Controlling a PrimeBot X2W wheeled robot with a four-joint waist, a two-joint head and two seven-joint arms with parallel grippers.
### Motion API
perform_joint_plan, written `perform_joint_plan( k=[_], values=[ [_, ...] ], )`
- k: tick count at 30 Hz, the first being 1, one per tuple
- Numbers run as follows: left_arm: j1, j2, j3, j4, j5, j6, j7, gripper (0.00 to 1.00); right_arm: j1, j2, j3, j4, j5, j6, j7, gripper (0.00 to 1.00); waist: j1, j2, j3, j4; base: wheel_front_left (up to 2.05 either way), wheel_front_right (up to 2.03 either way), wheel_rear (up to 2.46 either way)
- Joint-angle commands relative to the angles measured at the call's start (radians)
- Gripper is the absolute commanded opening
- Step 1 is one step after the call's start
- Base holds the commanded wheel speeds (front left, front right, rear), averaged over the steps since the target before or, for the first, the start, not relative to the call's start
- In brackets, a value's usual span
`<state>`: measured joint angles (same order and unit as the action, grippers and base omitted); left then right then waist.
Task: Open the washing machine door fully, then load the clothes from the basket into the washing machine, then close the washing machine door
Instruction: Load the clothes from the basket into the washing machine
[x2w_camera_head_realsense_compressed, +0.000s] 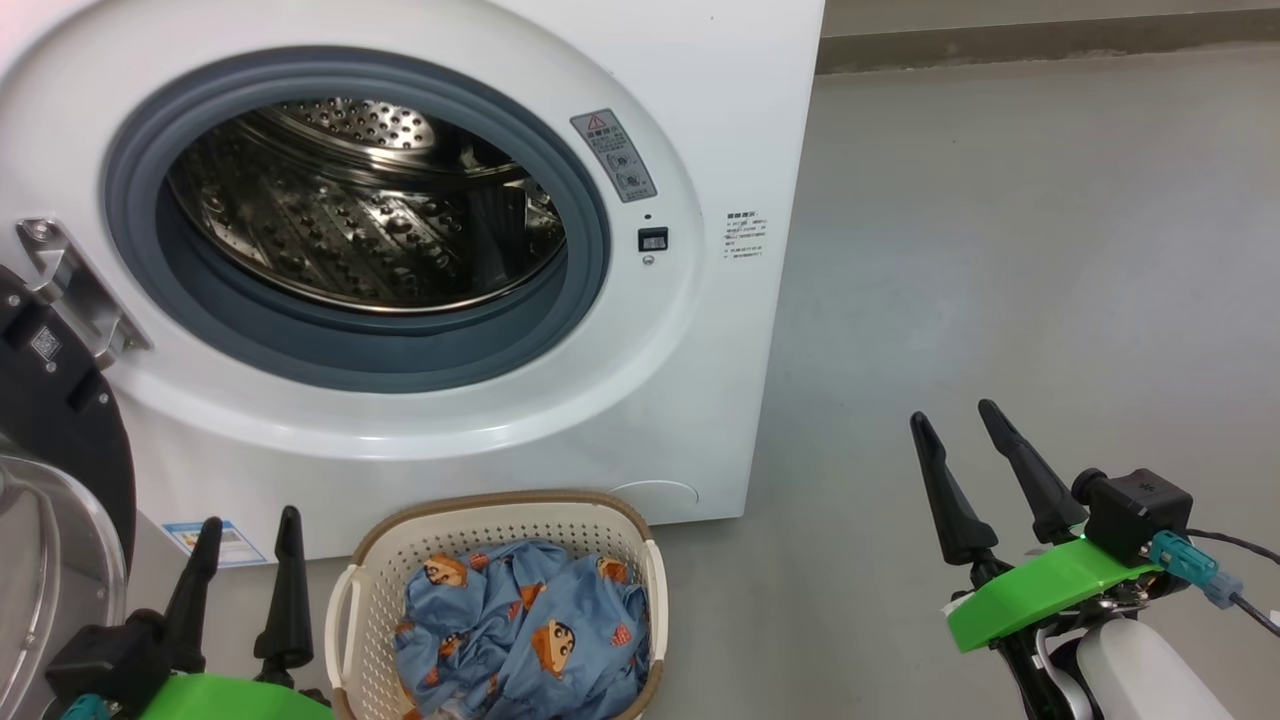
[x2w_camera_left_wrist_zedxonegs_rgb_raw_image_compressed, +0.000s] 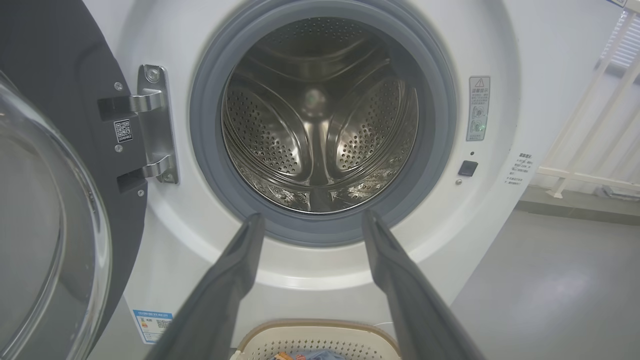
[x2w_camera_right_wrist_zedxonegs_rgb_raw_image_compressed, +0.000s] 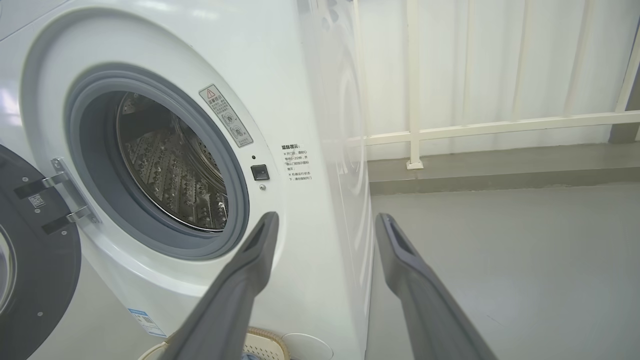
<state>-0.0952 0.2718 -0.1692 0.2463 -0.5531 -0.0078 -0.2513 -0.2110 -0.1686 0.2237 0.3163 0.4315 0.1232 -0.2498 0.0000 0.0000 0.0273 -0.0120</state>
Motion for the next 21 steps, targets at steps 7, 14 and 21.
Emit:
perform_joint_plan(
  k=[7,14,21],
  values=[
    [-0.02,0.025,0.039,-0.011,0.005,0.002,-0.01,1.0,-0.007,-0.012,0.025,-0.017,0.0,0.008,-0.012,1.0,0.0,0.0,-0.005,0.0,0.0,0.0,0.0],
    [-0.021,0.023,0.038,-0.009,0.006,0.001,-0.01,1.0,-0.01,-0.016,0.031,-0.013,0.002,0.008,-0.012,1.0,0.0,0.0,-0.003,0.0,0.0,0.0,0.0],
    [-0.023,0.023,0.034,-0.005,0.007,0.002,-0.01,1.0,-0.013,-0.021,0.033,-0.008,0.004,0.008,-0.012,1.0,0.0,0.0,-0.001,-0.001,0.0,0.0,0.0]
  ],
)
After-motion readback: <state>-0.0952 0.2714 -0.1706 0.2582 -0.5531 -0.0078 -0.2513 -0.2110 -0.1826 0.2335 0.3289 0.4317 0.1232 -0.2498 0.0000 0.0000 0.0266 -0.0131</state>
